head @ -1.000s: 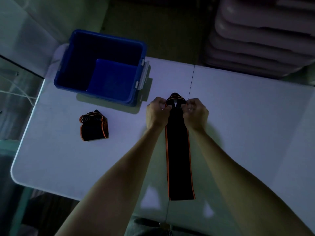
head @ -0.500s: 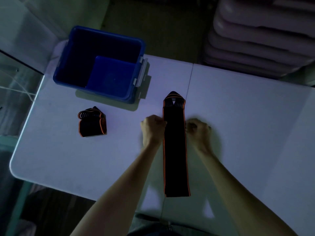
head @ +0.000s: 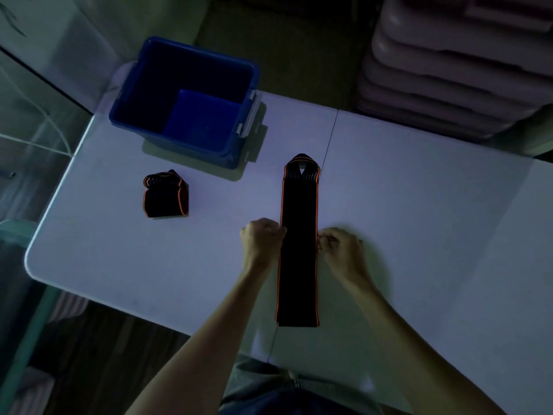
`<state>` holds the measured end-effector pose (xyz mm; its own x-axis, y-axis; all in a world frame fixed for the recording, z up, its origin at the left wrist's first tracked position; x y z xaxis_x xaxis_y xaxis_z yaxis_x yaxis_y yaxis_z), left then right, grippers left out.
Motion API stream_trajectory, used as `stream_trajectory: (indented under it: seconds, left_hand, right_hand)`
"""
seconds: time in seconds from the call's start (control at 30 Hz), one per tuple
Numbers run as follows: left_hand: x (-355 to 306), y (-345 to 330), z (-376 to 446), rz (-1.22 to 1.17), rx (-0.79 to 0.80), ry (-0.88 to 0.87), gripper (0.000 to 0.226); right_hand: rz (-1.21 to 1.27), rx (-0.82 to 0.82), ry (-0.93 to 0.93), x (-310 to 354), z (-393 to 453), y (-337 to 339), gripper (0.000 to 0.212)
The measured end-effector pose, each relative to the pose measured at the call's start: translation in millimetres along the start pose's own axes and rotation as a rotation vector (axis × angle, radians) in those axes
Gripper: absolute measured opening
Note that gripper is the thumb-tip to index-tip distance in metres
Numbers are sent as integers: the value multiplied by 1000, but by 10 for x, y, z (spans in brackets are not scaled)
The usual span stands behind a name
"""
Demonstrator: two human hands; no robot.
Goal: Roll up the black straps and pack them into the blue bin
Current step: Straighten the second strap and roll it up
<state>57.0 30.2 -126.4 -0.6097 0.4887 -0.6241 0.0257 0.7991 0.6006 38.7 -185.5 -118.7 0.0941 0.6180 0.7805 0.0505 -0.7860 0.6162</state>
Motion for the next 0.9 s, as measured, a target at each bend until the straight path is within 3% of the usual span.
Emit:
stream_trajectory:
  seconds: [0.2,0.4,0.67,0.8,0.9]
  left_hand:
    - [363,-9,-180,-37,32,148,18]
    - [295,-8,-360,-22,82,72,18]
    - [361,-62,-744,171,112,-113,33]
    - [382,-62,-846,180,164,-117,31]
    - [418,-23,-928,205,179,-112,42]
  right_hand:
    - [-36,24,67,92,-238,-38,15]
    - [38,91,34,106,-376,-62,27]
    - [-55,178,-84,-10,-792,-109,21]
    - [-2,166,-142,3,-906,-104,24]
    - [29,143,-171,-21,-1007,-75,26]
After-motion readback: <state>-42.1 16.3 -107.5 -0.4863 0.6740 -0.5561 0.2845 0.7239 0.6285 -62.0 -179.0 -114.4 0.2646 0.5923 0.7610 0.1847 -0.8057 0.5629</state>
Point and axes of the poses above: each hand's wrist, its own z-axis towards the middle knuckle, its own y-axis out of the back of the hand, x = y × z, the point moved 10 cm from there along z, towards the middle knuckle, and after that the axes turned 9 degrees about y, right-handed, at the moved point
